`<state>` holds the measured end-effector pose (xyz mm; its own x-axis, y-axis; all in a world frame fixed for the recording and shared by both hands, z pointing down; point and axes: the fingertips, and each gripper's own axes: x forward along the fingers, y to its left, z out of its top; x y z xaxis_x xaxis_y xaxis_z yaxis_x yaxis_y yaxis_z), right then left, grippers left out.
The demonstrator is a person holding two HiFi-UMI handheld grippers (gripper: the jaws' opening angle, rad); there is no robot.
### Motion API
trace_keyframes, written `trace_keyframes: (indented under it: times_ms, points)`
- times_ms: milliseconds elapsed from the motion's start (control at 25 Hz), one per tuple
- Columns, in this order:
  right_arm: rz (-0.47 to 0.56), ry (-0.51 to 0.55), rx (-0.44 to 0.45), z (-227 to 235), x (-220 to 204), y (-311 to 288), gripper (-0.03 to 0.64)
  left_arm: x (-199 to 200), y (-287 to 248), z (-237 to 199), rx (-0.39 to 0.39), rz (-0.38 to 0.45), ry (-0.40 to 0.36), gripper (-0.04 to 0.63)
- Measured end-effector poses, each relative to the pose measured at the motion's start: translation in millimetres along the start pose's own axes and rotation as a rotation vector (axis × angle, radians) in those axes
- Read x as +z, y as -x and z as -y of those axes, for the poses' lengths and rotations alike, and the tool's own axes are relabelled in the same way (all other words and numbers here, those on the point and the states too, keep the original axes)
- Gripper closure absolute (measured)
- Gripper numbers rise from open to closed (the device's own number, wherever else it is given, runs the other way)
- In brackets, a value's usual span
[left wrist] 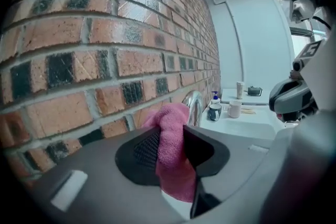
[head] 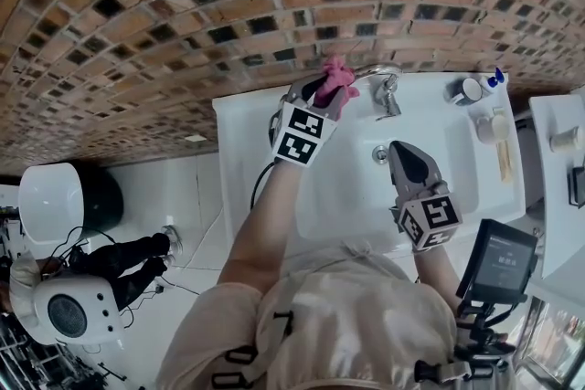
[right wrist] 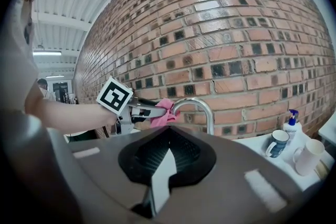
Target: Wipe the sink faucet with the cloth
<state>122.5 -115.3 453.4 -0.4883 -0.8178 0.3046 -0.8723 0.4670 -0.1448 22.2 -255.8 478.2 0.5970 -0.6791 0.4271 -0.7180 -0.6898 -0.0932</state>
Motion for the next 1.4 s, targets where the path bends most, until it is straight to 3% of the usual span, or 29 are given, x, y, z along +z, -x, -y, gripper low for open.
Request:
trace_keyframes:
  times_ms: [240,360,560,920,1280,1400]
  points:
    - [0.004,0.015,0.017,-1.9,5.0,-4.4,0.632,81.4,11.8,12.5,-0.045,0.192,-0.008,0.479]
    - [0.001,0.030,0.015,0.9,6.9,-2.2,0.632,94.4,-3.0,29.3,-0.082,0.169,-0.054,0.479]
    - [0.004,0.027,-0.002,8.5,7.0,0.5,0.632,79.0,-25.4,50.6,-0.103,0.097,-0.147,0.476]
    - [-0.017,0.022,0.018,5.7,-2.0,-2.9,0.632,29.9,-2.2,13.4,-0.064,0.097,0.080,0.474]
    - [-0.048,0.024,0.006,9.9,-11.7,1.9,0.632,-22.1,-7.2,4.7,-0.014,0.027,0.170,0.472]
    - [-0.054,0.025,0.005,10.5,-14.1,3.3,0.632,-33.4,-12.5,7.8,-0.016,-0.004,0.170,0.471]
